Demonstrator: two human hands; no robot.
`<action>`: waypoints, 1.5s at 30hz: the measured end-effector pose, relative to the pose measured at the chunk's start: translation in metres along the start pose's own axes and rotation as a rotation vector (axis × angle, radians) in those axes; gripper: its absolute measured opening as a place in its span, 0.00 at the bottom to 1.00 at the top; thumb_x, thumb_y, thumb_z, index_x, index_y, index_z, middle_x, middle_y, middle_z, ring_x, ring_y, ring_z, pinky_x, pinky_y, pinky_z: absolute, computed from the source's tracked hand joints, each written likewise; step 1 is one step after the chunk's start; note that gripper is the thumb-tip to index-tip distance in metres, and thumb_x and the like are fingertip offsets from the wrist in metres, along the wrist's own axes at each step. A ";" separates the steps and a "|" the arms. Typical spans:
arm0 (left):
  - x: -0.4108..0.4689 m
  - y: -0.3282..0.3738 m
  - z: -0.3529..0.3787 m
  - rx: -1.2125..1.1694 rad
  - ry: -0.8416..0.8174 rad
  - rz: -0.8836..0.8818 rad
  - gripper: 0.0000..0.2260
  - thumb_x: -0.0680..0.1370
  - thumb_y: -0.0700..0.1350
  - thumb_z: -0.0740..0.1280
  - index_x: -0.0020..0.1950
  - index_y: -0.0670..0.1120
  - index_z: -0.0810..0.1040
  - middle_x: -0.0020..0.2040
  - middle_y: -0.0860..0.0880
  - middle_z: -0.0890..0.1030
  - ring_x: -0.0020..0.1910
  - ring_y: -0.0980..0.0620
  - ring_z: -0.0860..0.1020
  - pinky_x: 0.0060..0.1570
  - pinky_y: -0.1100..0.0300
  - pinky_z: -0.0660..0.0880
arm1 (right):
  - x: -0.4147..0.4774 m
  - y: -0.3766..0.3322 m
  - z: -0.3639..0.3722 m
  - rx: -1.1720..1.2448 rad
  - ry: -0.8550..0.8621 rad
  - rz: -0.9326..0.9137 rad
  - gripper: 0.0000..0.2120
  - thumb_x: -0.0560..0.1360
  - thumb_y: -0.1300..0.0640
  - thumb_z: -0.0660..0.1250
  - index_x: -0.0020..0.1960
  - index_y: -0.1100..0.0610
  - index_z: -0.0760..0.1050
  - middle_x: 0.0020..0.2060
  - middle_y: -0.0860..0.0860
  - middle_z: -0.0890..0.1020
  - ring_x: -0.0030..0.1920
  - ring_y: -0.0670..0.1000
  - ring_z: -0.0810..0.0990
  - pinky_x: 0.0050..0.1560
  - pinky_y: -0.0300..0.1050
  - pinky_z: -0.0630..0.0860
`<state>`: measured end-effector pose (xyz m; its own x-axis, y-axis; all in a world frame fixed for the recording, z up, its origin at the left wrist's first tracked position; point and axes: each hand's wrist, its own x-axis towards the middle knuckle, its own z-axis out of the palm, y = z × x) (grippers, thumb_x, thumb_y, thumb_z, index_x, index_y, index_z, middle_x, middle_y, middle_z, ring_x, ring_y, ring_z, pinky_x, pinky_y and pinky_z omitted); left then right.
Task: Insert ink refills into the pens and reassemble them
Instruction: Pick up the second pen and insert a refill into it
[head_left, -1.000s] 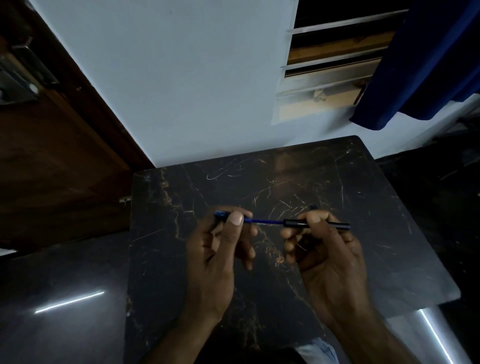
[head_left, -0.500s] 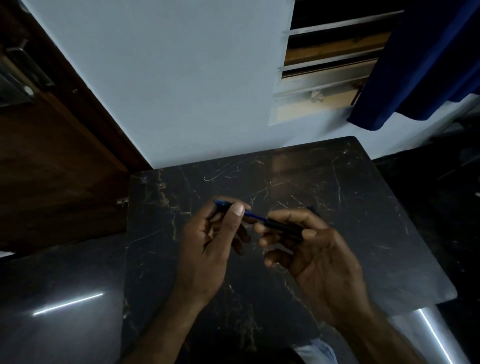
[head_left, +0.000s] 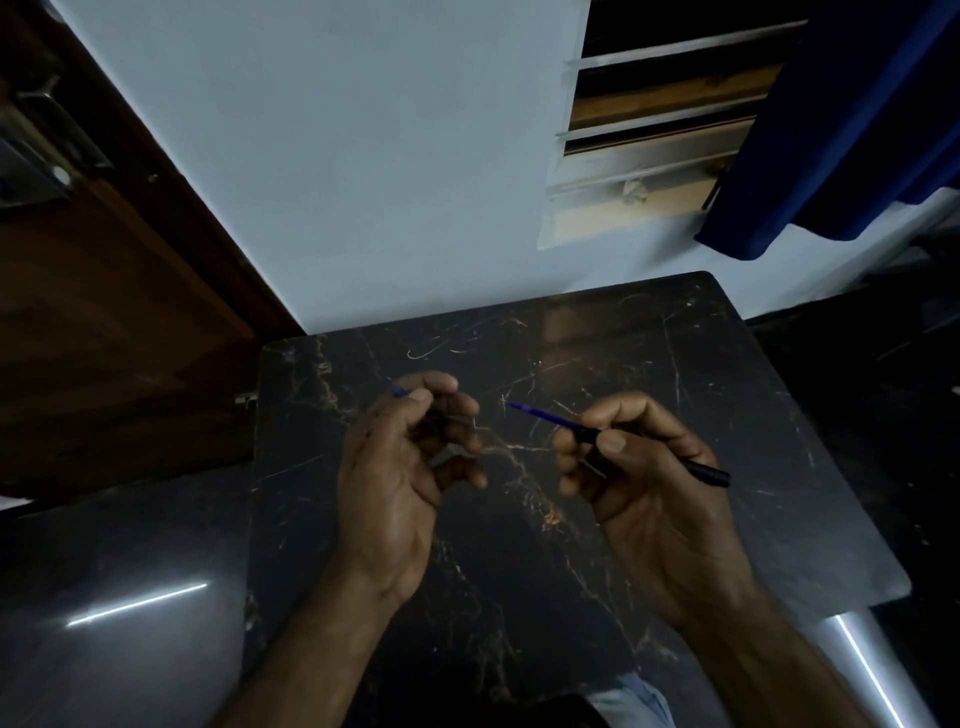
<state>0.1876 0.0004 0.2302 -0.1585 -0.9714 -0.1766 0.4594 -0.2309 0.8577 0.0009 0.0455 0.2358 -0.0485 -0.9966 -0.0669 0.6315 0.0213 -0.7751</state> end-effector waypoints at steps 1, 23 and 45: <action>-0.002 -0.001 0.001 0.032 -0.014 -0.021 0.10 0.80 0.45 0.63 0.53 0.47 0.85 0.45 0.45 0.84 0.37 0.52 0.81 0.30 0.58 0.78 | -0.001 0.000 -0.001 0.001 0.002 0.002 0.05 0.73 0.64 0.67 0.48 0.62 0.80 0.42 0.62 0.83 0.42 0.56 0.83 0.40 0.47 0.81; 0.001 -0.008 -0.008 0.054 0.044 -0.038 0.04 0.77 0.48 0.74 0.47 0.49 0.86 0.41 0.51 0.83 0.28 0.60 0.72 0.24 0.66 0.68 | -0.017 0.004 -0.021 -0.015 0.048 0.000 0.06 0.75 0.65 0.68 0.50 0.63 0.80 0.45 0.63 0.84 0.43 0.56 0.84 0.40 0.47 0.82; 0.004 -0.035 -0.015 0.134 -0.035 -0.090 0.16 0.79 0.47 0.57 0.58 0.45 0.82 0.42 0.48 0.78 0.30 0.55 0.69 0.26 0.60 0.65 | -0.006 0.005 -0.025 0.021 0.217 0.000 0.07 0.78 0.66 0.65 0.54 0.67 0.77 0.48 0.64 0.86 0.40 0.53 0.82 0.36 0.42 0.80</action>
<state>0.1841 0.0032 0.1925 -0.2254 -0.9442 -0.2402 0.3214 -0.3048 0.8966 -0.0151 0.0541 0.2169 -0.2124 -0.9560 -0.2024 0.6473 0.0175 -0.7621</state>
